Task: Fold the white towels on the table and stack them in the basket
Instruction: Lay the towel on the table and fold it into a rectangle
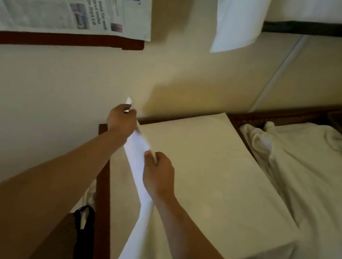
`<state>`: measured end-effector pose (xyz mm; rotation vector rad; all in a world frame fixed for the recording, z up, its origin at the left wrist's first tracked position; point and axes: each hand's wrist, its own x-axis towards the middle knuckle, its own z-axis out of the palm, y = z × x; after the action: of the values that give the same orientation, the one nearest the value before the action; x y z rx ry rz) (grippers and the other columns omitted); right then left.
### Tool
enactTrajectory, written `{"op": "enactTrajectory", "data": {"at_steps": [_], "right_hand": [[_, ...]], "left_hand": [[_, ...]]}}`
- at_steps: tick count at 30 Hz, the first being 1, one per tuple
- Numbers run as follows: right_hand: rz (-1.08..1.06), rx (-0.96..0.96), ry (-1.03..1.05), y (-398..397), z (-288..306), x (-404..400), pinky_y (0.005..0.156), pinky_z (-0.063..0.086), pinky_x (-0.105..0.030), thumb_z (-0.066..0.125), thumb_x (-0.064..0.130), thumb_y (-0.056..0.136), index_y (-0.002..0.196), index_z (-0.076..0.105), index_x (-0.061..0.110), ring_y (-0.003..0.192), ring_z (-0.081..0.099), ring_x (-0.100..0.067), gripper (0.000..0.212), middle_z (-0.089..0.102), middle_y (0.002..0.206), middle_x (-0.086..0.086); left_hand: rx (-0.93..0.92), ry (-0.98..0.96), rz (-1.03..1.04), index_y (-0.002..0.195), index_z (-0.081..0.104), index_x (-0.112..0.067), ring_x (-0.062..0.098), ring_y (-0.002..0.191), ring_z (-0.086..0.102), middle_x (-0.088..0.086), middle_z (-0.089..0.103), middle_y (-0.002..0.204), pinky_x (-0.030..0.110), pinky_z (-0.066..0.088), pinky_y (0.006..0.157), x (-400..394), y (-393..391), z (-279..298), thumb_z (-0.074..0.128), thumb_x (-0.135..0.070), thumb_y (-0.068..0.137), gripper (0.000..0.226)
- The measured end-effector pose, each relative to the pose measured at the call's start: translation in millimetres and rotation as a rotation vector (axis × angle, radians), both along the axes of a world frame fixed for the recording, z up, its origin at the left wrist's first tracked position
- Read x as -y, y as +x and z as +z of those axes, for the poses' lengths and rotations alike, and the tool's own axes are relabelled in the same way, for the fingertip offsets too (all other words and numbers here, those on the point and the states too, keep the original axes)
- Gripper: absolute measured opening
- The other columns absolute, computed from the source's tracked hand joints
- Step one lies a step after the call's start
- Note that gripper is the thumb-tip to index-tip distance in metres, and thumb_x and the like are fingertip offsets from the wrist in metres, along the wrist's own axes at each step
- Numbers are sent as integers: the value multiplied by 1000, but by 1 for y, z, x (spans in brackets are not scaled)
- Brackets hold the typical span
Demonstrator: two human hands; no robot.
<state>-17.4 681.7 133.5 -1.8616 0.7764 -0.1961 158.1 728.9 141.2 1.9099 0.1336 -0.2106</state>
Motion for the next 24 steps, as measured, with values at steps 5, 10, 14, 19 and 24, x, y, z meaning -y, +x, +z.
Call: {"op": "enactTrajectory", "data": {"at_steps": [5,10,14,19,24], "right_hand": [[-130,-23,-56,-15,-6,116,62,37,-30,48,37,104,67,46,19,63,51,-13,41,54,68,3],[-241,-34,-88,-24,-26,243,65,39,-30,50,33,105,66,49,21,64,52,-14,40,54,67,2],[-347,-164,-114,-26,-71,335,73,46,-34,46,35,105,84,61,14,81,63,-23,34,64,82,-4],[-211,-436,-257,-22,-114,379,80,50,-35,47,35,101,106,61,11,99,66,-28,28,69,105,-8],[-46,-344,-236,62,-107,409,82,49,-36,51,47,98,115,60,11,104,65,-32,41,69,115,-9]], "left_hand": [[-7,-40,-102,137,60,-22,26,94,69,2,70,112,35,57,86,114,-17,2,55,-28,96,42],[-11,-55,-185,139,58,-19,27,104,67,6,69,120,35,55,89,247,-26,-11,54,-25,98,41],[-78,-42,-308,141,55,-24,25,106,67,4,68,120,40,56,95,344,-37,-50,61,-31,99,43],[-35,132,-485,141,54,-24,11,108,60,-6,63,125,23,46,91,349,-50,-99,64,-30,100,43],[347,631,-353,131,64,-21,33,123,58,6,62,134,47,43,105,253,-5,-124,63,-23,96,35]]}}
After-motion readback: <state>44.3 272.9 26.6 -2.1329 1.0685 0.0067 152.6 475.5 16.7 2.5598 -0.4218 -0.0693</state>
